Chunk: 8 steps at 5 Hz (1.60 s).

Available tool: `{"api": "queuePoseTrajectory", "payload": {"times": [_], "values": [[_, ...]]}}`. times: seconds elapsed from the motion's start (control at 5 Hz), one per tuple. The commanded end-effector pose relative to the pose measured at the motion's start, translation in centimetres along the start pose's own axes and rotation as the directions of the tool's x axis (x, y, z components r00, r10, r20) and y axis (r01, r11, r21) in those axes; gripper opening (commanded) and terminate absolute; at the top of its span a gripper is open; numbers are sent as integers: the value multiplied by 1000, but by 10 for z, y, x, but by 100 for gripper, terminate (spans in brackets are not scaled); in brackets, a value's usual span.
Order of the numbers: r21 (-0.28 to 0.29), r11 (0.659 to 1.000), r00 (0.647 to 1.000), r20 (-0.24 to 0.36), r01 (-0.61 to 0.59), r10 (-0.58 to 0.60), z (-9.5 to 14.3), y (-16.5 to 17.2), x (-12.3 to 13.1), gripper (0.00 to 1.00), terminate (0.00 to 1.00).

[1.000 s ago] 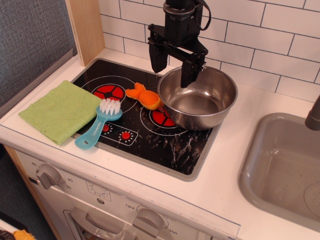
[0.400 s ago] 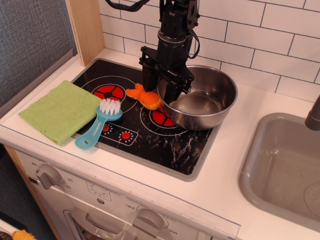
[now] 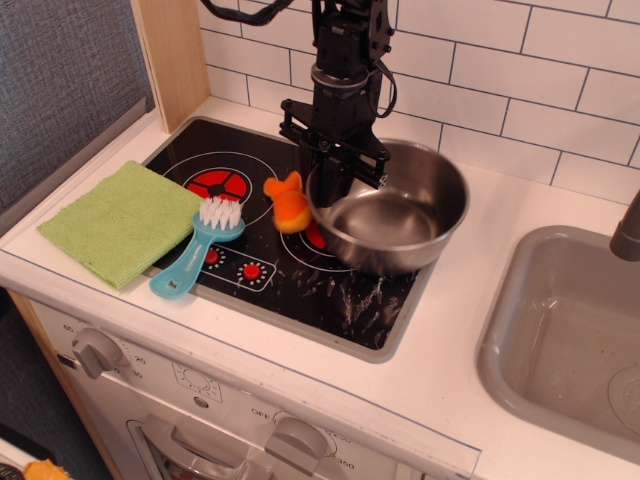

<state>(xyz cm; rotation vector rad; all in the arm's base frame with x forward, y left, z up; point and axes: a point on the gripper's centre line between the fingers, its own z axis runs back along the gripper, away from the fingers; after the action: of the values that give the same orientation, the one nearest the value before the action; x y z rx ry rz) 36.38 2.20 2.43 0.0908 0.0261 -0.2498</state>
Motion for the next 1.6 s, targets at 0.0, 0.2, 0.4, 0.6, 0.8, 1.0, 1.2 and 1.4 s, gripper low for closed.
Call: {"api": "queuePoseTrajectory", "payload": {"times": [0.0, 0.2, 0.4, 0.6, 0.8, 1.0, 1.2, 1.4], "values": [[-43, 999, 987, 159, -20, 26, 64, 10, 6, 0, 0], [-92, 987, 963, 223, -132, 149, 90, 52, -1, 0, 0], [-108, 966, 941, 223, -236, 254, 88, 96, -15, 0, 0], [-129, 930, 910, 197, -346, 365, 74, 138, -35, 0, 0], [-135, 908, 899, 142, -397, 414, 50, 158, -44, 0, 0], [-111, 912, 908, 100, -395, 406, 35, 158, -41, 0, 0], [-87, 916, 913, 87, -392, 399, 25, 158, -36, 0, 0], [-78, 919, 917, 76, -385, 391, 22, 158, -36, 100, 0]]}}
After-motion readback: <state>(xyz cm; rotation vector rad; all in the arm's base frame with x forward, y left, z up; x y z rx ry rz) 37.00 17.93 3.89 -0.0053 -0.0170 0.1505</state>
